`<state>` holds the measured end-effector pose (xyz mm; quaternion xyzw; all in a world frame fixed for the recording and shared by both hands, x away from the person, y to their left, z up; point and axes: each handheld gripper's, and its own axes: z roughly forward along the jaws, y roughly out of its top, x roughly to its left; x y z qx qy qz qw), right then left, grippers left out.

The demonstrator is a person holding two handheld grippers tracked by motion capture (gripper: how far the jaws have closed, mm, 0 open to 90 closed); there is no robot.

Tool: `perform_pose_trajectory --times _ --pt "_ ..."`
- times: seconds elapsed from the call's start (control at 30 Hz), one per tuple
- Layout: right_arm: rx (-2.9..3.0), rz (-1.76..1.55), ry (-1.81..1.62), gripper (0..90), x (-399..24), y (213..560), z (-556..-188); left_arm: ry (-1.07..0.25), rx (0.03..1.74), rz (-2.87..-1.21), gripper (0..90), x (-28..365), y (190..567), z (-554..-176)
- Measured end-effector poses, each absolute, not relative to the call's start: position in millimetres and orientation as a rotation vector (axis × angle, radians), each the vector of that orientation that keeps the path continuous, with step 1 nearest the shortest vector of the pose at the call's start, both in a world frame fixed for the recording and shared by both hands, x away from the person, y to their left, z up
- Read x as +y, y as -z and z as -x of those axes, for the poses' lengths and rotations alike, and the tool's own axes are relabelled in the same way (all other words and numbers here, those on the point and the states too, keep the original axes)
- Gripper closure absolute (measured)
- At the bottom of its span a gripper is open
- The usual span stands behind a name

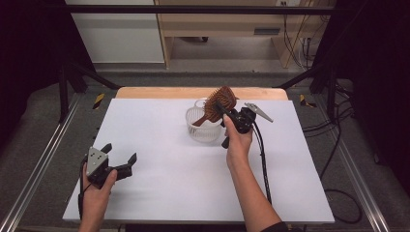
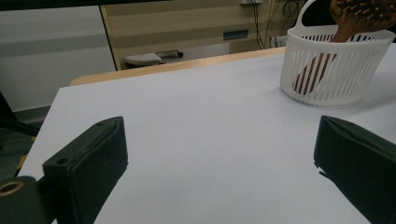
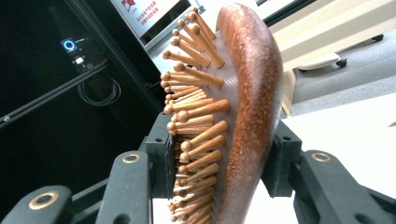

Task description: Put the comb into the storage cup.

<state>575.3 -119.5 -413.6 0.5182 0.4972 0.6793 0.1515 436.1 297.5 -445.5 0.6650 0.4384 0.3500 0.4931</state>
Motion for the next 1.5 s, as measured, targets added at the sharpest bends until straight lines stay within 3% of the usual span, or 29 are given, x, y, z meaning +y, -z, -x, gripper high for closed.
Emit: perform_pose_trajectory --times 1.5 --pt "1.506 -1.451 -1.970 50.7 -132.6 426.6 -578.3 -0.844 1.063 -1.619 2.9 296.6 445.6 -436.1"
